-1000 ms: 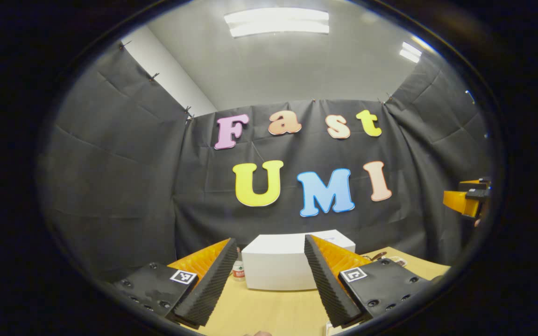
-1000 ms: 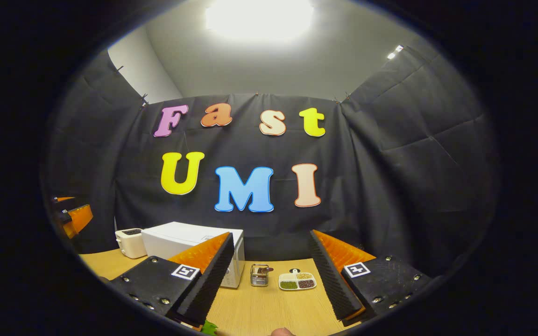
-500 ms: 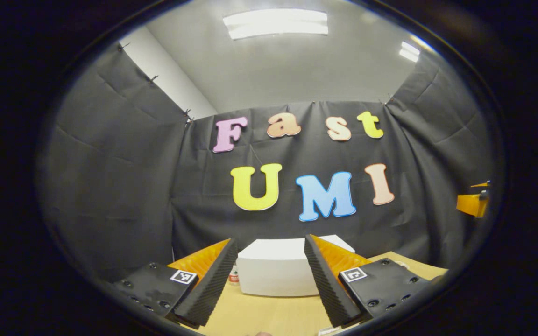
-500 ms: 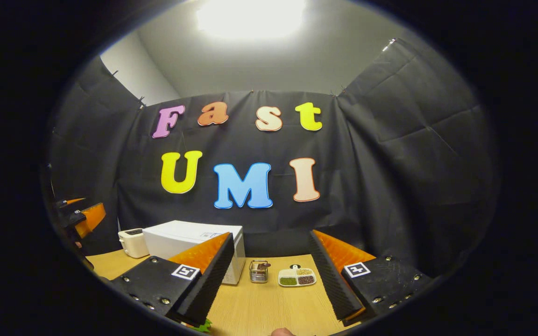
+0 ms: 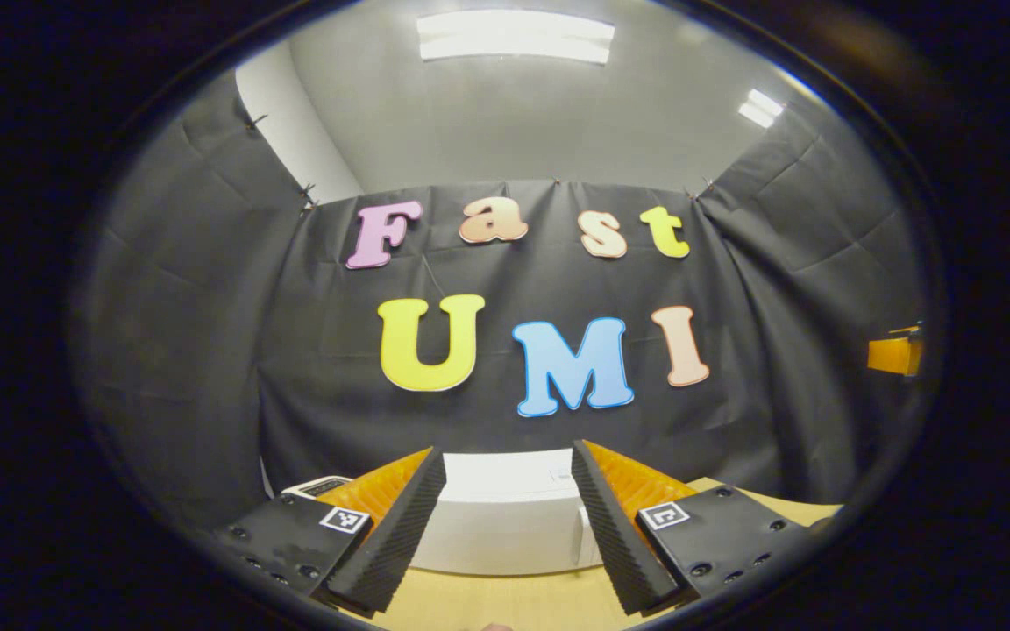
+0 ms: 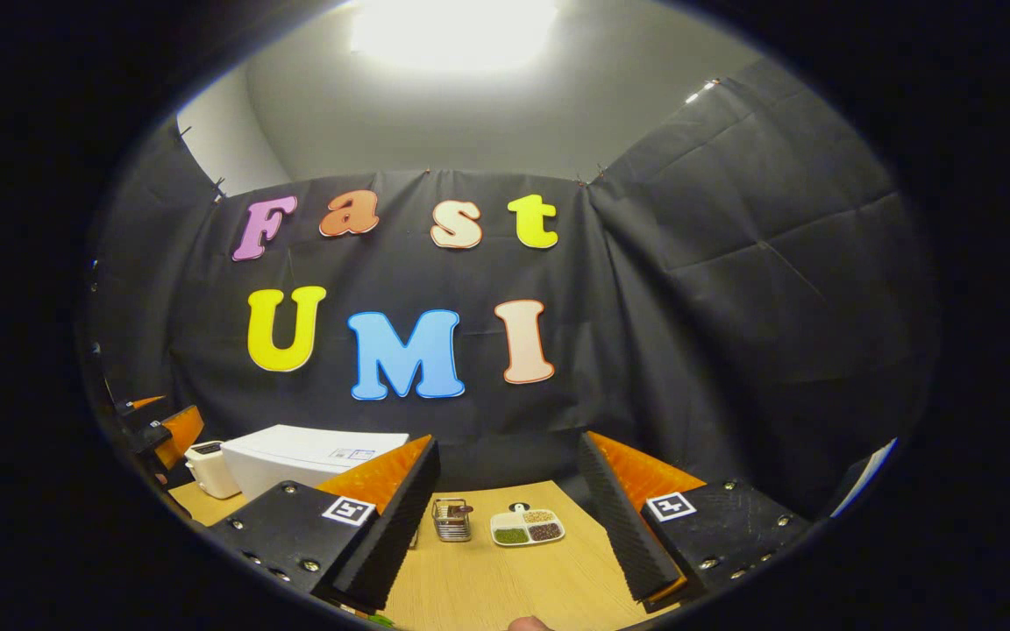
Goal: Open the microwave oven with the left hand, put the food in, and close the microwave oven.
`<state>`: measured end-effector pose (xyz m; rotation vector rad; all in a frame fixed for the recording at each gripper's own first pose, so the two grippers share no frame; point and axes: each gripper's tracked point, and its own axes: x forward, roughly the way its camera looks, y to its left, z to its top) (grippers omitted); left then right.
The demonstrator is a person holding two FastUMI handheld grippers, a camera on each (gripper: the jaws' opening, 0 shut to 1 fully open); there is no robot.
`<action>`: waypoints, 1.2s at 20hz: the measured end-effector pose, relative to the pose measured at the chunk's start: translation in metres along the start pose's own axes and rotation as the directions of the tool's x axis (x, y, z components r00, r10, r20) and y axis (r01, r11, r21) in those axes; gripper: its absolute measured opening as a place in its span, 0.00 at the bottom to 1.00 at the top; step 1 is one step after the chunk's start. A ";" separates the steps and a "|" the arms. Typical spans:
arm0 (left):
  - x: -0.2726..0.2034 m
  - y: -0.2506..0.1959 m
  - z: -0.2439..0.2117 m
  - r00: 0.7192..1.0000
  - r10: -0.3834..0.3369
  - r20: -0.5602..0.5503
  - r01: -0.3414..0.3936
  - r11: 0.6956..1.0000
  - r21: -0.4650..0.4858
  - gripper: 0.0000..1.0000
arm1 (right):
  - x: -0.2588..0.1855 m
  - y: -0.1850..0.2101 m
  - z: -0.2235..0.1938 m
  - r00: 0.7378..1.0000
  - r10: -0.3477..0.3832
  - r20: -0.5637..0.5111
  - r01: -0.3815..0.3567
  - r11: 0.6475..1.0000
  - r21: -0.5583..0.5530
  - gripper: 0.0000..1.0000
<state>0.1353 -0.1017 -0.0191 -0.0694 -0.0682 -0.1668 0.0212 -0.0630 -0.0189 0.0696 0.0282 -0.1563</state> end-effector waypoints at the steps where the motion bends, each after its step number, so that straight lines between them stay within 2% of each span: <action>1: 0.012 -0.002 -0.006 1.000 -0.017 -0.005 0.017 1.000 0.004 0.95 | 0.002 0.001 0.001 1.000 -0.018 0.003 0.018 1.000 -0.003 0.96; 4: 0.042 -0.011 -0.028 0.998 -0.059 -0.016 0.059 0.998 0.015 0.95 | 0.006 0.005 0.000 0.998 -0.063 0.006 0.063 0.998 -0.023 0.96; 8: 0.074 -0.027 -0.069 0.992 -0.106 -0.070 0.105 0.994 -0.024 0.95 | 0.007 0.007 0.000 0.992 -0.125 0.012 0.126 0.990 -0.066 0.96; 9: 0.080 -0.030 -0.078 0.990 -0.113 -0.081 0.111 0.993 -0.032 0.95 | 0.007 0.005 0.000 0.989 -0.145 0.012 0.145 0.987 -0.075 0.92; 10: 0.087 -0.033 -0.087 0.989 -0.119 -0.091 0.116 0.993 -0.035 0.95 | 0.006 0.004 0.000 0.987 -0.162 0.009 0.163 0.983 -0.081 0.96; 11: 0.094 -0.038 -0.094 0.987 -0.129 -0.098 0.126 0.991 -0.033 0.95 | 0.005 0.002 -0.002 0.984 -0.181 0.005 0.180 0.980 -0.086 0.93; 13: 0.106 -0.047 -0.109 0.983 -0.147 -0.110 0.145 0.989 -0.024 0.96 | 0.003 -0.002 -0.004 0.976 -0.217 -0.003 0.216 0.971 -0.101 0.96; 18: 0.126 -0.070 -0.162 0.966 -0.189 -0.179 0.185 0.982 -0.035 0.95 | -0.006 -0.009 -0.003 0.956 -0.294 -0.006 0.290 0.946 -0.146 0.93; 19: 0.129 -0.074 -0.172 0.962 -0.193 -0.195 0.190 0.981 -0.038 0.97 | -0.007 -0.011 -0.005 0.952 -0.306 -0.010 0.301 0.941 -0.152 0.96; 24: 0.138 -0.096 -0.216 0.937 -0.227 -0.264 0.229 0.973 -0.025 0.96 | -0.011 -0.014 -0.002 0.937 -0.349 -0.014 0.341 0.924 -0.171 0.96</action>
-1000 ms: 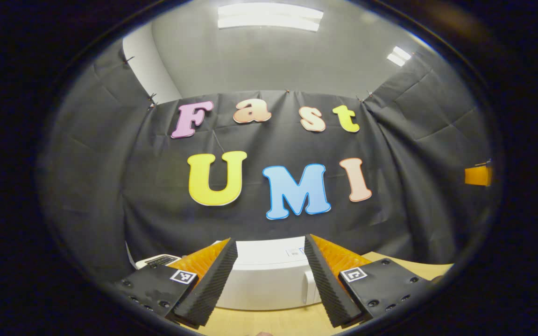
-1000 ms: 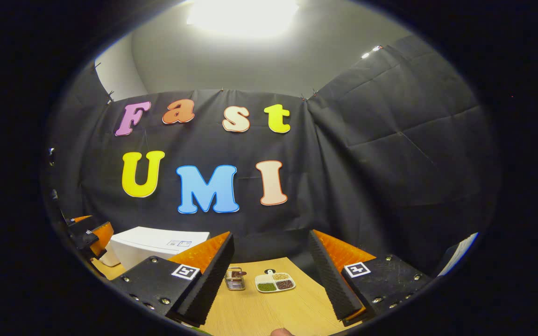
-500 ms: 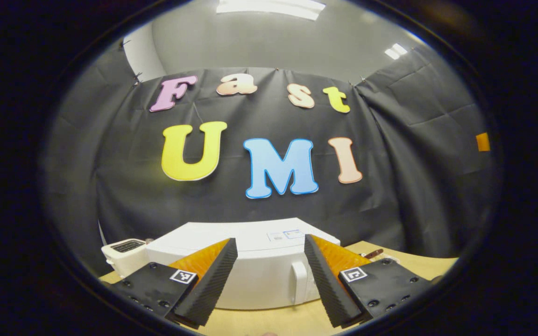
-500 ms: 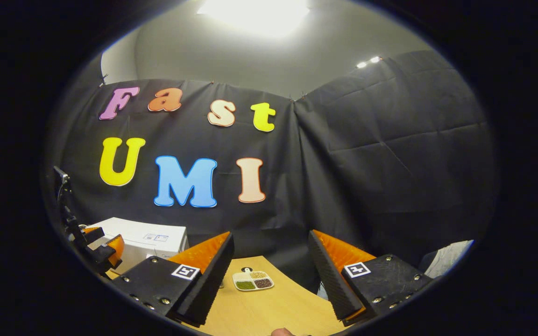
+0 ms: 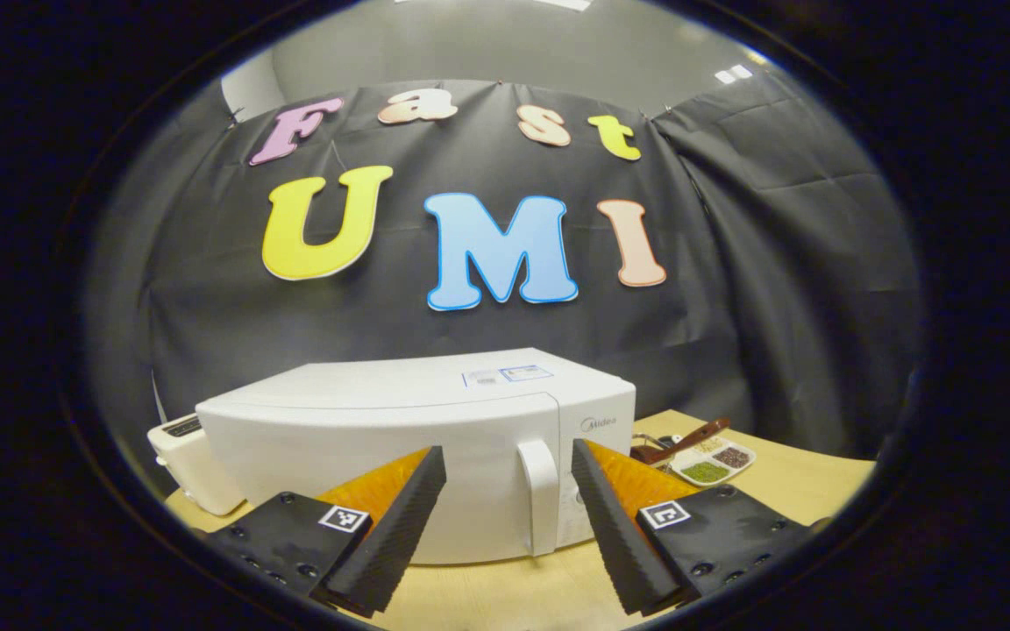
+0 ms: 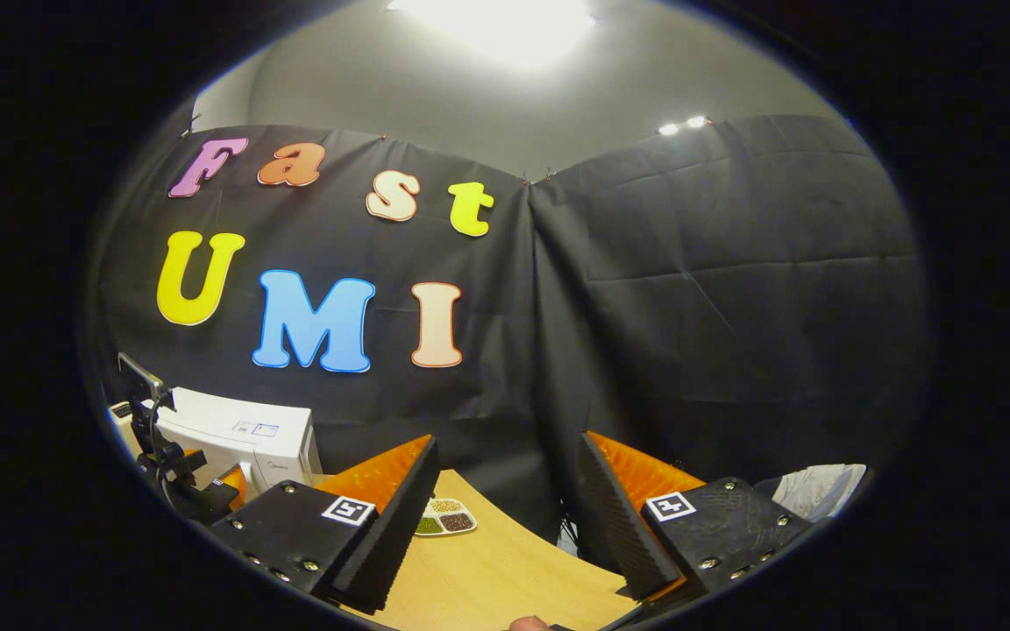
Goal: Open the microwave oven with the left hand, put the food in, and close the microwave oven.
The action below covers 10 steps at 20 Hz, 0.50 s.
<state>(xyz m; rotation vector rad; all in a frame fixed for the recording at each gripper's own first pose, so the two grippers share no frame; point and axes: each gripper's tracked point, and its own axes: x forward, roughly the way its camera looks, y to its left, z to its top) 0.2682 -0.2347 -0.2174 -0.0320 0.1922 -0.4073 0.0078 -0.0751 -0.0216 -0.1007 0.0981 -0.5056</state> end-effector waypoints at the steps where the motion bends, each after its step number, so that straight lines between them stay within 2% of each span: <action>1: 0.004 -0.003 -0.007 1.000 -0.008 -0.010 0.009 1.000 0.012 0.96 | -0.001 -0.001 0.001 1.000 -0.006 0.002 0.006 1.000 -0.008 0.96; 5: 0.019 -0.021 -0.038 0.997 -0.036 -0.071 0.038 0.999 0.028 0.96 | -0.005 -0.001 -0.002 1.000 -0.010 -0.014 0.009 1.000 -0.025 0.96; 6: 0.022 -0.022 -0.043 0.996 -0.034 -0.082 0.037 0.999 0.035 0.96 | -0.007 0.000 -0.001 1.000 -0.009 -0.016 0.009 1.000 -0.027 0.93; 7: 0.025 -0.024 -0.046 0.996 -0.035 -0.088 0.038 0.998 0.041 0.91 | -0.008 -0.001 0.000 1.000 -0.010 -0.012 0.009 0.999 -0.032 0.96; 8: 0.028 -0.025 -0.053 0.995 -0.032 -0.094 0.037 0.998 0.047 0.93 | -0.009 -0.001 0.002 1.000 -0.009 -0.010 0.009 0.999 -0.041 0.93; 9: 0.031 -0.026 -0.055 0.995 -0.027 -0.099 0.032 0.998 0.051 0.83 | -0.011 -0.001 0.000 1.000 -0.007 -0.010 0.006 0.999 -0.050 0.96; 10: 0.033 -0.023 -0.058 0.995 -0.013 -0.103 0.019 0.998 0.055 0.85 | -0.012 0.000 0.001 1.000 -0.005 -0.009 0.005 0.998 -0.058 0.96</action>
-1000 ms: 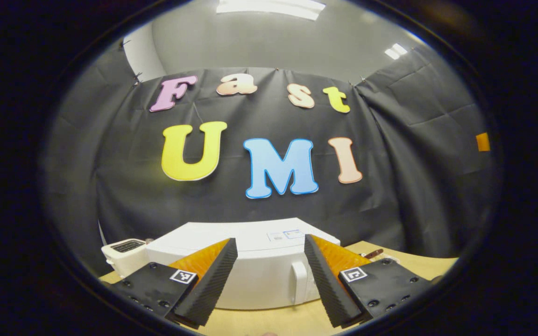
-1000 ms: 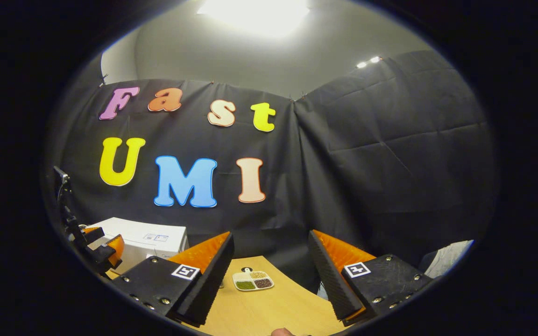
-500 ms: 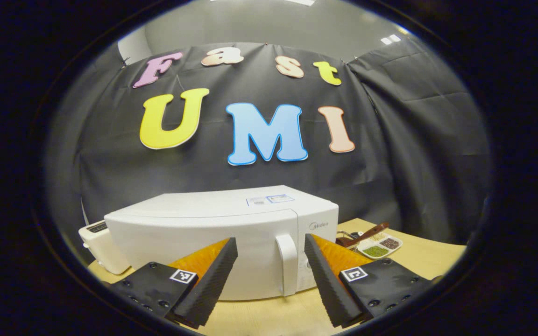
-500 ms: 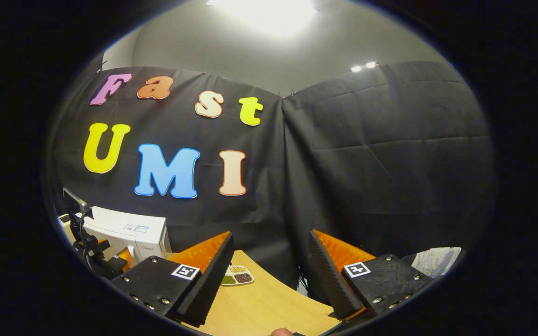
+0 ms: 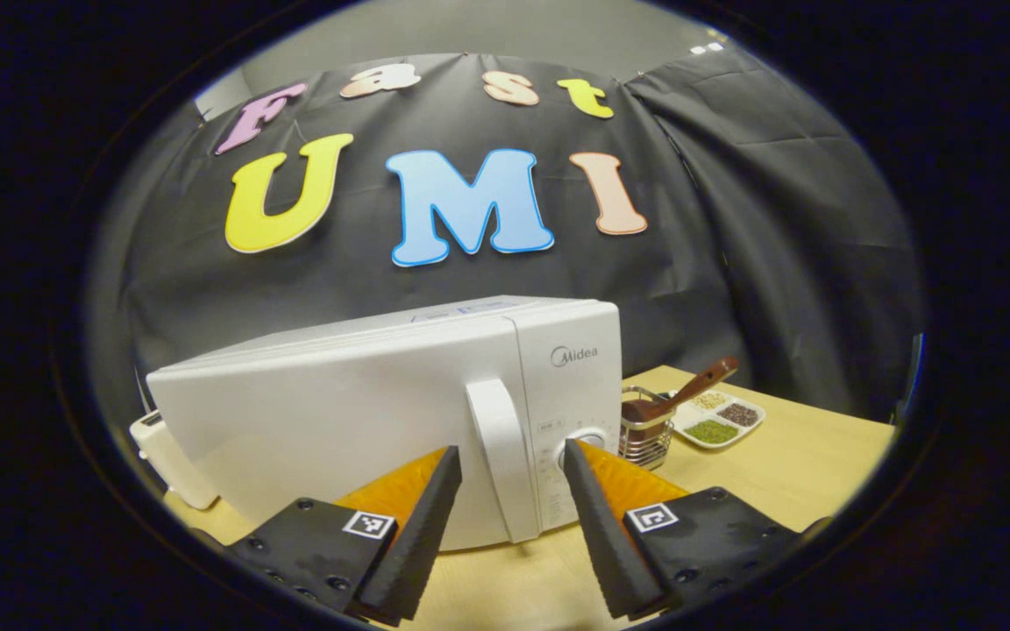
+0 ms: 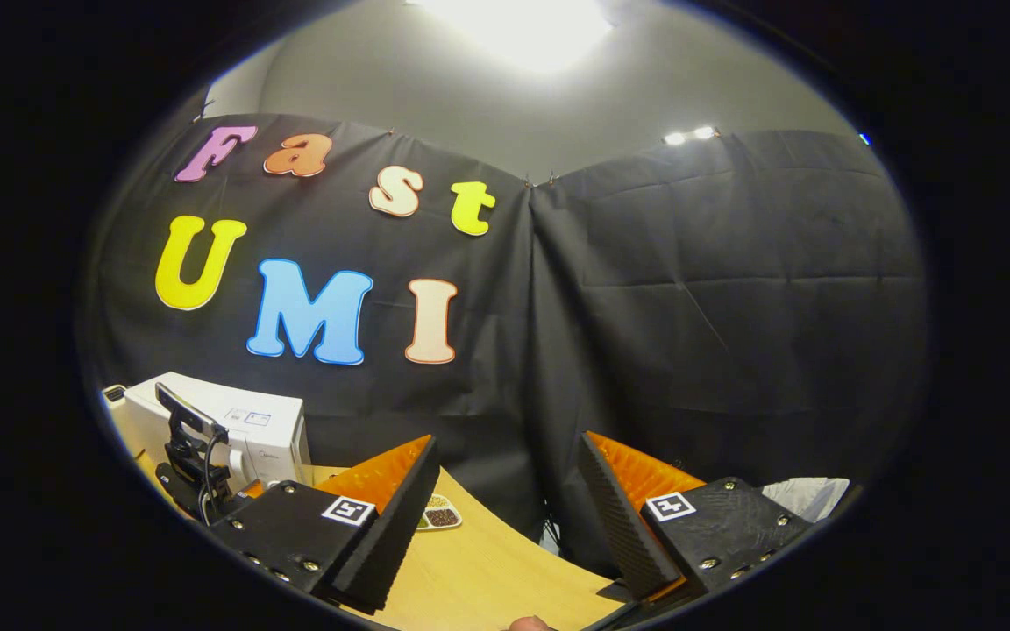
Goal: Open the microwave oven with the left hand, put the food in, and close the microwave oven.
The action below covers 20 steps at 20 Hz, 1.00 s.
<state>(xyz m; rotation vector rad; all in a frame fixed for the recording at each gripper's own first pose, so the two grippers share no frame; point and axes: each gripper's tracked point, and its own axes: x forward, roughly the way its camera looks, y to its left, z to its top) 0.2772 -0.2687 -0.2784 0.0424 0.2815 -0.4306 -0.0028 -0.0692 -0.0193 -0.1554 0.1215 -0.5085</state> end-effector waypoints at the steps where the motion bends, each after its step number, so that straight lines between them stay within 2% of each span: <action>1: 0.002 0.002 -0.001 1.000 0.014 -0.004 -0.014 1.000 -0.002 0.75 | -0.002 -0.001 0.001 1.000 0.001 -0.001 -0.001 1.000 -0.006 0.96; 2: 0.004 0.001 -0.003 1.000 0.021 -0.010 -0.021 1.000 -0.009 0.70 | -0.003 -0.002 0.002 1.000 0.002 -0.001 -0.002 1.000 -0.009 0.96; 3: 0.005 0.003 -0.002 0.999 0.035 -0.008 -0.035 0.999 -0.012 0.62 | -0.004 -0.004 0.002 1.000 0.001 0.000 -0.001 1.000 -0.010 0.93; 5: 0.009 0.003 0.001 0.999 0.041 -0.001 -0.041 0.999 -0.009 0.58 | -0.005 -0.006 0.002 1.000 -0.001 0.001 0.001 1.000 -0.009 0.96; 7: 0.012 0.003 0.004 0.999 0.047 0.006 -0.047 0.999 0.002 0.53 | -0.007 -0.009 0.003 1.000 -0.005 0.004 0.005 1.000 -0.009 0.93; 8: 0.013 0.000 0.003 0.999 0.036 0.000 -0.036 0.999 0.000 0.52 | -0.008 -0.010 0.004 1.000 -0.005 0.004 0.005 1.000 -0.008 0.96; 9: 0.015 -0.001 0.003 0.999 0.038 -0.003 -0.038 0.999 0.002 0.42 | -0.009 -0.010 0.003 1.000 -0.005 0.004 0.005 1.000 -0.007 0.96; 10: 0.014 -0.001 0.003 0.999 0.040 -0.010 -0.040 0.999 0.002 0.37 | -0.009 -0.010 0.003 1.000 -0.005 0.005 0.005 1.000 -0.007 0.96; 12: 0.013 -0.001 0.002 0.999 0.039 -0.014 -0.040 0.999 -0.022 0.34 | -0.010 -0.012 0.002 1.000 -0.005 0.002 0.005 1.000 -0.007 0.96; 13: 0.013 -0.001 0.003 0.999 0.042 -0.018 -0.043 0.999 -0.018 0.29 | -0.011 -0.013 0.002 1.000 -0.005 0.002 0.005 1.000 -0.006 0.96; 18: 0.011 -0.001 0.003 0.999 0.025 -0.032 -0.026 1.000 -0.009 0.16 | -0.015 -0.019 0.005 1.000 -0.011 0.021 0.011 1.000 0.004 0.96; 20: 0.011 -0.001 0.004 0.999 0.009 -0.040 -0.009 1.000 -0.009 0.15 | -0.017 -0.019 0.004 1.000 -0.002 0.021 0.002 1.000 0.011 0.96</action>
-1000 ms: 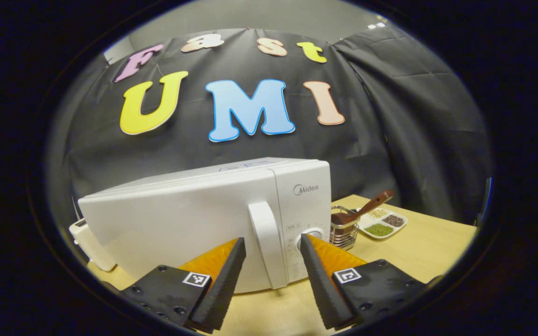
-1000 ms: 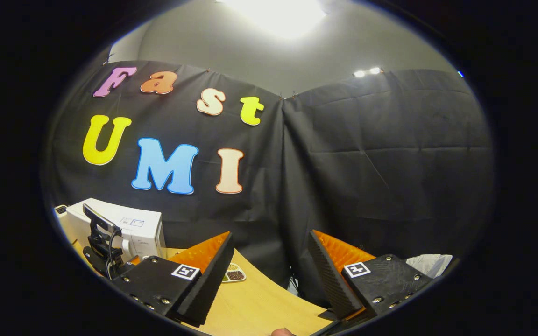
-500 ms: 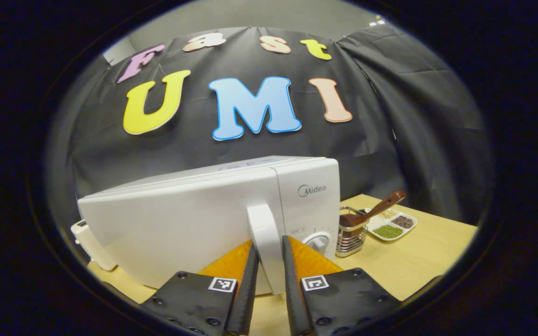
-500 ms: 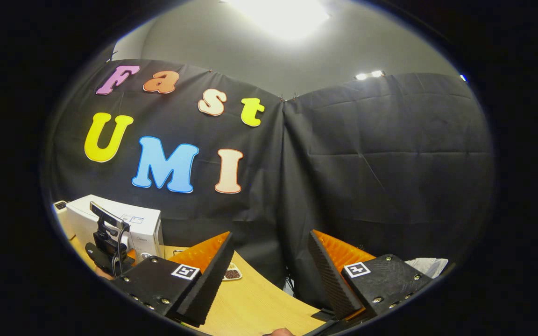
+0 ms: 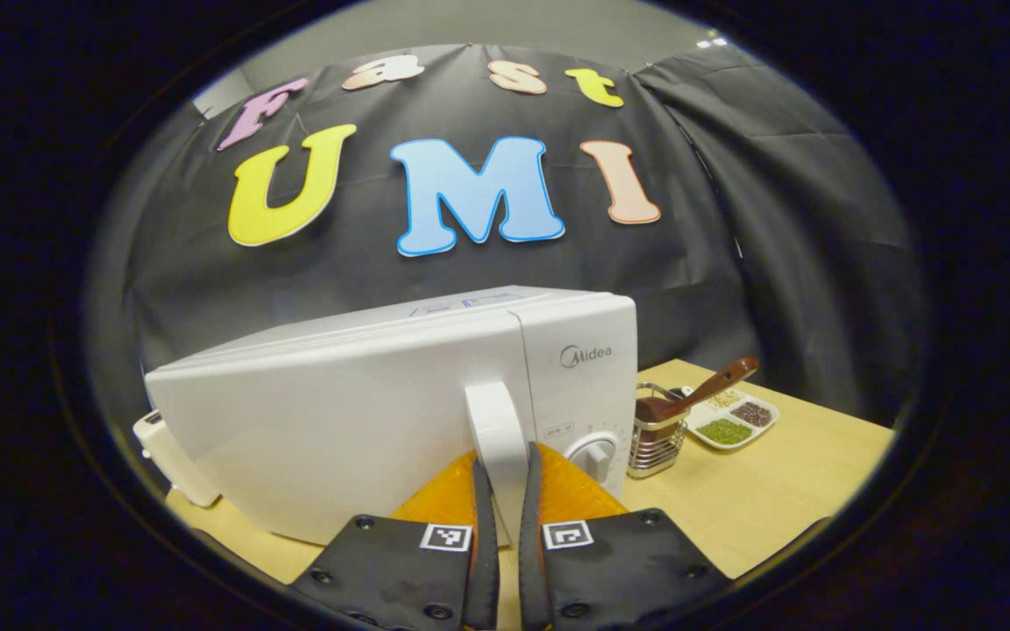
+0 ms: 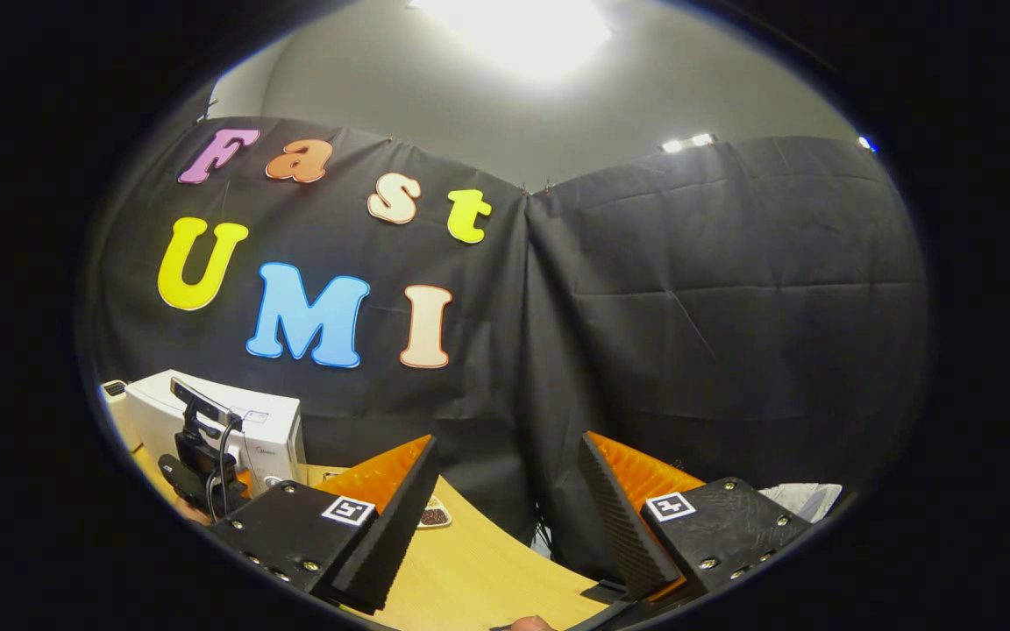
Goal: Open the microwave oven with the left hand, put the food in, and close the microwave oven.
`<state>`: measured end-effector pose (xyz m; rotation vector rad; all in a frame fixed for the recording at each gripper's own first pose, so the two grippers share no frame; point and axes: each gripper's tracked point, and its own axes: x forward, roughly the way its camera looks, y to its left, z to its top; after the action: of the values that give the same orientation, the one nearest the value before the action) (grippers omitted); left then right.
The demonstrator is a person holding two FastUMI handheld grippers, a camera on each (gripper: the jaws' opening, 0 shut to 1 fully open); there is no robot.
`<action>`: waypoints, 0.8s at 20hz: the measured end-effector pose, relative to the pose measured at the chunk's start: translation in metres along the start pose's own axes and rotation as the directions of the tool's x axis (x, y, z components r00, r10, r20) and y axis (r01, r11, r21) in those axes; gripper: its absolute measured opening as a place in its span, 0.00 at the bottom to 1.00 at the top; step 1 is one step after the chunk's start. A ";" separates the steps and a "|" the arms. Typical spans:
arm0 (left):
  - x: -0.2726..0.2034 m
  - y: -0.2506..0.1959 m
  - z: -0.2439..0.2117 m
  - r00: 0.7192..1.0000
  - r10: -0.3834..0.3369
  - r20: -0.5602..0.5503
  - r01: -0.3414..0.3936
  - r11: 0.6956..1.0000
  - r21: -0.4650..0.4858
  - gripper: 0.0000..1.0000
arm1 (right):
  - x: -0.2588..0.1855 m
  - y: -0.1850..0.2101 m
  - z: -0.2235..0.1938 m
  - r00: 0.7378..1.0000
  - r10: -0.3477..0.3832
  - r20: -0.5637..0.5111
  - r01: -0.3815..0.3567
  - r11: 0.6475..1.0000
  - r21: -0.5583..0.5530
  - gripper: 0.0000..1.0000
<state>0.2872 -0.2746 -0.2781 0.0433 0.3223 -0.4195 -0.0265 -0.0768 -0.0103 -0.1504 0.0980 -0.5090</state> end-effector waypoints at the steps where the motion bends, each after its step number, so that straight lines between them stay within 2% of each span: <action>1: 0.000 0.000 0.000 1.000 -0.007 -0.007 0.007 1.000 0.000 0.14 | 0.001 0.001 -0.001 1.000 0.006 0.002 -0.006 1.000 0.003 0.96; 5: -0.001 0.000 0.000 0.999 -0.025 -0.037 0.024 0.999 -0.021 0.14 | 0.004 0.012 0.004 0.998 0.067 0.012 -0.067 0.998 0.020 0.96; 7: -0.001 0.001 0.000 0.999 -0.014 -0.050 0.013 1.000 -0.015 0.10 | 0.007 0.016 0.010 0.994 0.100 0.040 -0.100 0.995 0.005 0.96; 11: -0.002 0.001 0.000 0.998 0.002 -0.070 -0.003 1.000 -0.017 0.12 | 0.015 0.017 0.016 0.986 0.152 0.067 -0.152 0.988 -0.007 0.96; 13: -0.002 0.001 -0.001 0.997 0.013 -0.081 -0.014 1.000 -0.016 0.10 | 0.020 0.017 0.014 0.984 0.168 0.057 -0.169 0.986 0.009 0.96; 14: -0.011 0.000 -0.007 0.994 0.024 -0.106 -0.028 0.999 -0.035 0.12 | 0.023 0.015 0.014 0.983 0.174 0.057 -0.175 0.984 0.015 0.96; 16: -0.033 0.000 -0.004 0.997 0.038 -0.061 -0.040 0.999 -0.028 0.11 | 0.026 0.011 0.017 0.981 0.180 0.069 -0.182 0.983 0.024 0.96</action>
<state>0.2575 -0.2613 -0.2716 0.0342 0.3868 -0.3754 0.0043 -0.0779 0.0030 -0.1277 0.0383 -0.3233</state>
